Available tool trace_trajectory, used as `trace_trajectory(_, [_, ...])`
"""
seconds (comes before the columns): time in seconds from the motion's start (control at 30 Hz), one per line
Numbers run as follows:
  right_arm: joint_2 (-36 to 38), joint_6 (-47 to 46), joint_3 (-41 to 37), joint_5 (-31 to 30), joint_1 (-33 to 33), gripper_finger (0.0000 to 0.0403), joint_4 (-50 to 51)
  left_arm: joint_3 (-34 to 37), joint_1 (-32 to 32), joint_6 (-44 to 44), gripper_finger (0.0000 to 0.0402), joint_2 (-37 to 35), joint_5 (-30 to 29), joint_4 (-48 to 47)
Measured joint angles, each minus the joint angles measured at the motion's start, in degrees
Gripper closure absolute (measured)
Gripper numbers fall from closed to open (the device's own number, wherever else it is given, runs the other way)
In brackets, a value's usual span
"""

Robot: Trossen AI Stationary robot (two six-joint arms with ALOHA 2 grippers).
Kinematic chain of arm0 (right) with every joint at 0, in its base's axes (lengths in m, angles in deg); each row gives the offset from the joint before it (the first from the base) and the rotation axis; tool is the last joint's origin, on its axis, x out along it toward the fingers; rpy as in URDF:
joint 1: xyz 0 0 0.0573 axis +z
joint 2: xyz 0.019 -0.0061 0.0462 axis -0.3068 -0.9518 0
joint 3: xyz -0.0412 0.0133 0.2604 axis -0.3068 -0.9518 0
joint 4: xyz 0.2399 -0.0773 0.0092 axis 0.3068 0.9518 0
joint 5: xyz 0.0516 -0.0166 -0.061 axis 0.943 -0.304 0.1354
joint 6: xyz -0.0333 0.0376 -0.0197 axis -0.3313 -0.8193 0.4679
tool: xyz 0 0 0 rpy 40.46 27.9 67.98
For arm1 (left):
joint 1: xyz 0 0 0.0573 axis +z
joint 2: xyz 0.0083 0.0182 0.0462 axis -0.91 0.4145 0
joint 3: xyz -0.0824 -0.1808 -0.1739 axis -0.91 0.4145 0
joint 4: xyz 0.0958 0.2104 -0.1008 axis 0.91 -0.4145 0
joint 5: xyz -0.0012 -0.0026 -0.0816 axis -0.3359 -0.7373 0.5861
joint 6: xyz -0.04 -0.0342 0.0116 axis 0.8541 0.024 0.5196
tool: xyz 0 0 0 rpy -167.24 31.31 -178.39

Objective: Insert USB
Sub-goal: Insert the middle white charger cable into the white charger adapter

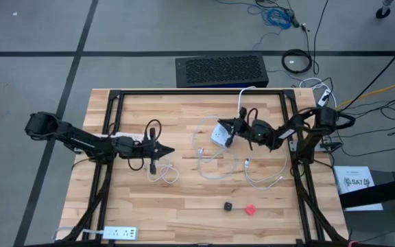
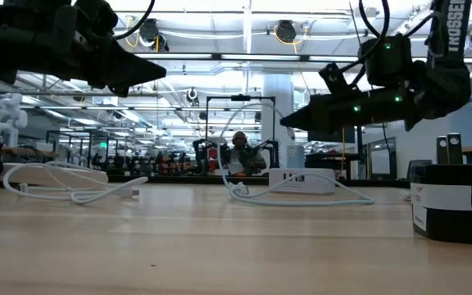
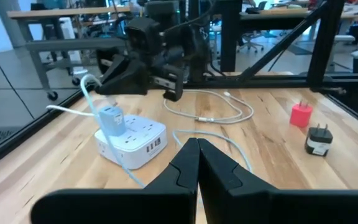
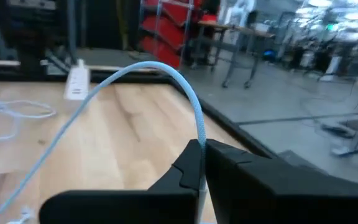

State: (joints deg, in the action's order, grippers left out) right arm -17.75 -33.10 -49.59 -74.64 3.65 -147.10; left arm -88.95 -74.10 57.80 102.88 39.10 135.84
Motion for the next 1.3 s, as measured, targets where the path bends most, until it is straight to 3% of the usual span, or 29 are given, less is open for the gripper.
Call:
trace_trajectory(0.17, [-3.4, 2.0, -4.7, -0.7, -0.3, 0.0403, -13.0, 0.0, 0.0, 0.0, 0.0392, 0.0, 0.0, 0.1])
trace_trajectory(0.4, [-6.8, 1.9, -1.5, 4.3, -1.5, 0.0403, -13.2, 0.0, 0.5, -0.2, 0.0392, 0.0, -0.2, 0.8])
trace_trajectory(0.67, [-10.4, 1.2, -0.4, 5.6, -3.0, 0.0403, -13.1, 0.0, 0.7, -0.1, 0.0392, 0.0, -0.3, 0.4])
trace_trajectory(0.93, [-10.0, 0.8, -0.3, 5.5, -3.0, 0.0403, -13.1, 0.0, 0.7, -0.1, 0.0392, 0.0, -0.5, 0.2])
trace_trajectory(1.2, [-4.9, -5.5, 2.0, 10.4, 0.4, 0.0403, -13.2, 0.0, 2.7, 2.8, 0.0392, 0.0, -7.8, 1.5])
trace_trajectory(1.3, [-3.0, -7.1, 3.3, 10.7, 2.4, 0.0403, -13.2, 0.0, 4.6, 2.5, 0.0392, 0.3, -4.2, 5.6])
